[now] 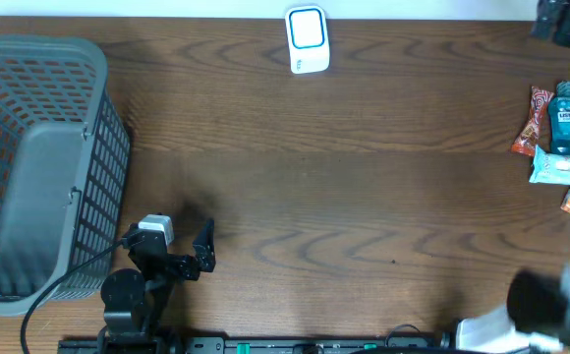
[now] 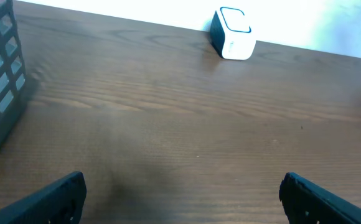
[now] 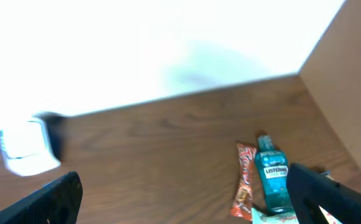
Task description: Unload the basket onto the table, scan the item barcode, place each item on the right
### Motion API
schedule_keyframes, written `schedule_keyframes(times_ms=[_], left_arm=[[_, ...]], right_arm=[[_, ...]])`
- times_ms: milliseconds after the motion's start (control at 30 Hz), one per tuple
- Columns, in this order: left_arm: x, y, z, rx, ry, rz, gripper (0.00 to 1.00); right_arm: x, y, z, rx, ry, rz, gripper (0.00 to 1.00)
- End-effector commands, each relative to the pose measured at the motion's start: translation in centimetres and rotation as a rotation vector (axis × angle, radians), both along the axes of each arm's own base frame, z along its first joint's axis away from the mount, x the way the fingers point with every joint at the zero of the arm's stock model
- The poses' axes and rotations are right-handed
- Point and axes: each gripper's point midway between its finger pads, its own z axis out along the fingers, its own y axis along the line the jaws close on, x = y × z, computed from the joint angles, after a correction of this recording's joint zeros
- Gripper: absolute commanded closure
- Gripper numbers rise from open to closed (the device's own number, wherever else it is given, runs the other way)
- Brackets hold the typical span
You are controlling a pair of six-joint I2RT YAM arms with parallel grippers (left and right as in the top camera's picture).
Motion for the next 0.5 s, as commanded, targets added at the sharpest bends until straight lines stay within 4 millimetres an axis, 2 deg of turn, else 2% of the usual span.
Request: schedule_keyframes(times_ms=[0, 100, 267, 400, 467], left_arm=[[-0.2, -0.2, -1.1, -0.006, 0.034, -0.009, 0.02], [-0.2, -0.2, -1.1, -0.006, 0.034, -0.009, 0.02], [-0.2, -0.2, -1.1, -0.006, 0.034, -0.009, 0.02], [-0.2, -0.2, -1.1, -0.006, 0.034, -0.009, 0.02], [-0.2, -0.2, -1.1, -0.006, 0.034, -0.009, 0.02]], right_arm=[[-3.1, 1.8, 1.9, 0.050, -0.029, 0.016, 0.01], [-7.6, 2.8, 4.0, 0.042, -0.055, 0.018, 0.01], [-13.5, 4.2, 6.0, 0.033, -0.092, 0.019, 0.01], [-17.4, 5.0, 6.7, 0.029, -0.108, 0.020, 0.01], [-20.2, 5.6, 6.1, 0.033, -0.083, 0.016, 0.01]])
